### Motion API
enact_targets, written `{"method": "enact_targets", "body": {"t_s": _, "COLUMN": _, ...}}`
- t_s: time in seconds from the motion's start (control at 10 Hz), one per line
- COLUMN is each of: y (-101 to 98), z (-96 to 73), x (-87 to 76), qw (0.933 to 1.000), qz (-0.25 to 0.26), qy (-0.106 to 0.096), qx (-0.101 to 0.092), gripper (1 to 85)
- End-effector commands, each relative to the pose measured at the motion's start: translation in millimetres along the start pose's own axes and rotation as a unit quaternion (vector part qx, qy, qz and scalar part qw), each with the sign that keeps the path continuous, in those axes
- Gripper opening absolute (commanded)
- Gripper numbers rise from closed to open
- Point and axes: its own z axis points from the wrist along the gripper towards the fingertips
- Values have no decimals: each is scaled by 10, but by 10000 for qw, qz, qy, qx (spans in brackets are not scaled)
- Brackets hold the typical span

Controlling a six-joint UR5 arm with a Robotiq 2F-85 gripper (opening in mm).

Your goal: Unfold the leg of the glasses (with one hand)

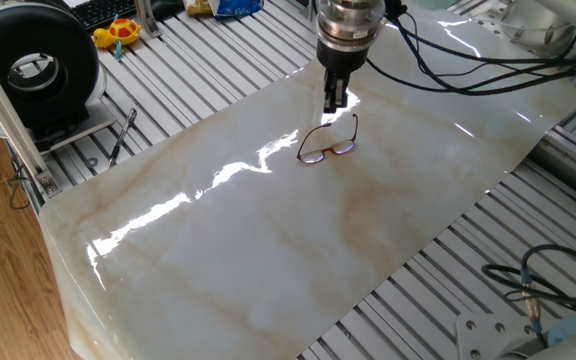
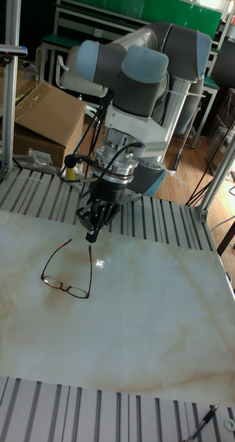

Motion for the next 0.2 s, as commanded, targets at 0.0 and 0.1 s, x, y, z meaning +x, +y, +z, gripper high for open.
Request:
{"method": "enact_targets", "body": {"t_s": 0.0, "y": 24, "z": -57, "x": -110, "qw": 9996, "qz": 225, "qy": -164, "qx": -14, "gripper": 13}}
{"method": "enact_targets", "body": {"t_s": 0.1, "y": 42, "z": -57, "x": -151, "qw": 9995, "qz": 247, "qy": -207, "qx": -47, "gripper": 13}}
